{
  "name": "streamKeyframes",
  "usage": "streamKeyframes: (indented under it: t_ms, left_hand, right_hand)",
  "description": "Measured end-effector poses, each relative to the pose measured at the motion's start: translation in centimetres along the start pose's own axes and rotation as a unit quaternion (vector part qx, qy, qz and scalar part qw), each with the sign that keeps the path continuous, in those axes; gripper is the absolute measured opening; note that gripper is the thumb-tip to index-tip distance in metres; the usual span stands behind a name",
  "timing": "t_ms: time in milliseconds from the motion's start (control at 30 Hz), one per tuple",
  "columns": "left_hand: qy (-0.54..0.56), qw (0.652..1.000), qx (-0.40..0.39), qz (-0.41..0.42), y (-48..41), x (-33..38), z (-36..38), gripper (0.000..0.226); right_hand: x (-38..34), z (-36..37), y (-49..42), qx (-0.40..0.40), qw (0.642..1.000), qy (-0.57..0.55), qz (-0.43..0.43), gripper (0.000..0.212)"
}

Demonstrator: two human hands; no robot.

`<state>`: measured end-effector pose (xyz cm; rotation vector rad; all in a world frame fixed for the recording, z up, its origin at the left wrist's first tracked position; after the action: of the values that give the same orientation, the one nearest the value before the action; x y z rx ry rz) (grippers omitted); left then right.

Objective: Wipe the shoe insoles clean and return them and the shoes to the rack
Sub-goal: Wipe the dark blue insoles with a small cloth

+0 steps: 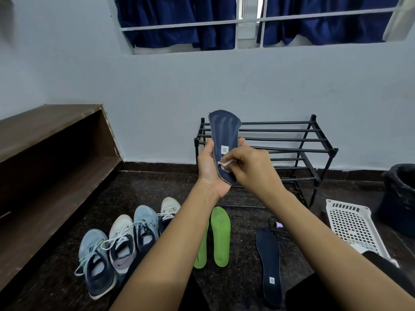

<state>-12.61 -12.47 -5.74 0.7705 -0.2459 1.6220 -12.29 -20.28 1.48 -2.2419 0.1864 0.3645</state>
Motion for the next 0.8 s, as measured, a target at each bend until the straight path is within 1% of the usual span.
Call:
streamKeyframes:
  t_ms: [100,167,267,333,367,433,500,633,733,800]
  left_hand:
    - [-0.005,1.0,-0.005,-0.011,0.0,-0.5,0.2,0.064]
    - [-0.006,1.0,-0.013,-0.02,0.0,-0.6,0.1,0.066]
    - [-0.005,0.999,-0.024,-0.026,0.1,-0.2,0.0,0.064]
    - [-0.002,1.0,-0.024,-0.018,0.1,0.2,-0.3,0.061]
    - [-0.002,1.0,-0.021,-0.012,0.0,0.4,-0.4,0.06]
    - [-0.004,1.0,-0.015,-0.004,0.0,0.6,-0.5,0.06]
    - [-0.002,1.0,-0.01,0.003,-0.1,0.7,-0.4,0.06]
    - [0.01,1.0,-0.004,0.02,0.0,0.6,0.0,0.058]
    - [0.015,1.0,-0.003,0.017,0.0,0.1,0.3,0.058]
    - [0.019,1.0,-0.003,0.018,-0.2,0.1,0.2,0.057]
  right_hand:
    - [0.1,-0.6,0.4,0.049,0.999,-0.016,0.011,0.019]
    - [0.4,-0.6,0.5,0.043,0.997,-0.053,0.036,0.019]
    - [0.4,0.3,0.5,-0.03,0.991,-0.11,0.065,0.016]
    - [0.3,0.8,0.5,-0.08,0.986,-0.129,0.071,0.015]
    - [0.3,1.0,0.5,-0.099,0.985,-0.125,0.072,0.016]
    - [0.4,1.1,0.5,-0.121,0.987,-0.082,0.059,0.016]
    - [0.2,0.7,0.4,-0.103,0.994,-0.03,0.037,0.016]
    - [-0.3,-0.3,0.4,-0.001,0.999,0.046,-0.013,0.011]
    - [0.0,-0.6,0.4,0.045,0.996,0.072,-0.011,0.009]
    - [0.4,-0.8,0.4,0.051,0.997,0.056,0.016,0.009]
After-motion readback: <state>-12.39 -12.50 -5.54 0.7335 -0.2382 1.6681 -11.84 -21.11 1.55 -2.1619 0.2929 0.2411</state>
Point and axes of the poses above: each hand's wrist, its own y-axis away from the middle knuckle, its own z-axis out of the palm, x = y × z, the point moved 9 cm from there along -y, towards the middle knuckle, and after that the axes turned 13 degrees about -z, right-handed, at the moved point
